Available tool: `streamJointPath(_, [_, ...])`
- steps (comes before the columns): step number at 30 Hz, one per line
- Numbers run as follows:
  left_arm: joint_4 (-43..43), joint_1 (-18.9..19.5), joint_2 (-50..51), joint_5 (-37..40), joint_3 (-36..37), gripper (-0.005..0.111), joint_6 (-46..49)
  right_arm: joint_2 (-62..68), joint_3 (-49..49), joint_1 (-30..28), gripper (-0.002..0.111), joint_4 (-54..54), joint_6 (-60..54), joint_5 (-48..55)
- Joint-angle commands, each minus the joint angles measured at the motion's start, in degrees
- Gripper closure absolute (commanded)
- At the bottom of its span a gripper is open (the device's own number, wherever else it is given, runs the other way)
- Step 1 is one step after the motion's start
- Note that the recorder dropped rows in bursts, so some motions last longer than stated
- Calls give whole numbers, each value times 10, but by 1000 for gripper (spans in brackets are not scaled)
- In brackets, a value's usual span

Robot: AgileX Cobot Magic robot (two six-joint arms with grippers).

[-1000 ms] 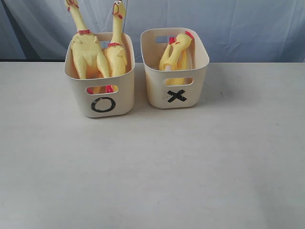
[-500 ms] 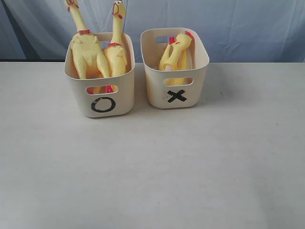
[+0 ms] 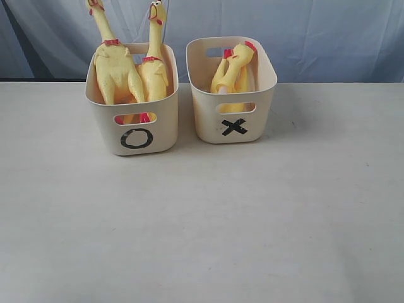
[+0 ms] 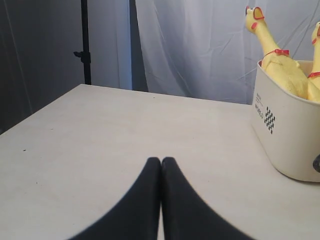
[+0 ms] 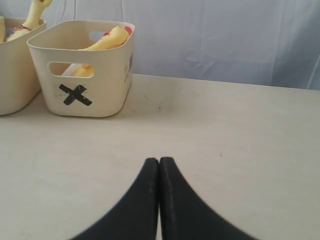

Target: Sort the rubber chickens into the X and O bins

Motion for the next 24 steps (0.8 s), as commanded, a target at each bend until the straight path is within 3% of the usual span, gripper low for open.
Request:
streamJointPath(1, [-8,0,-3,2,3,107,1,-3,1,1,109,-7,3,7])
streamJointPath(19, [-9,0,-3,1,3,107,2,-3,1,4,109,-6,5,-1])
streamJointPath(24, [-7,-30,-3,1,3,107,2,-3,1,38,109,-10,5,-1])
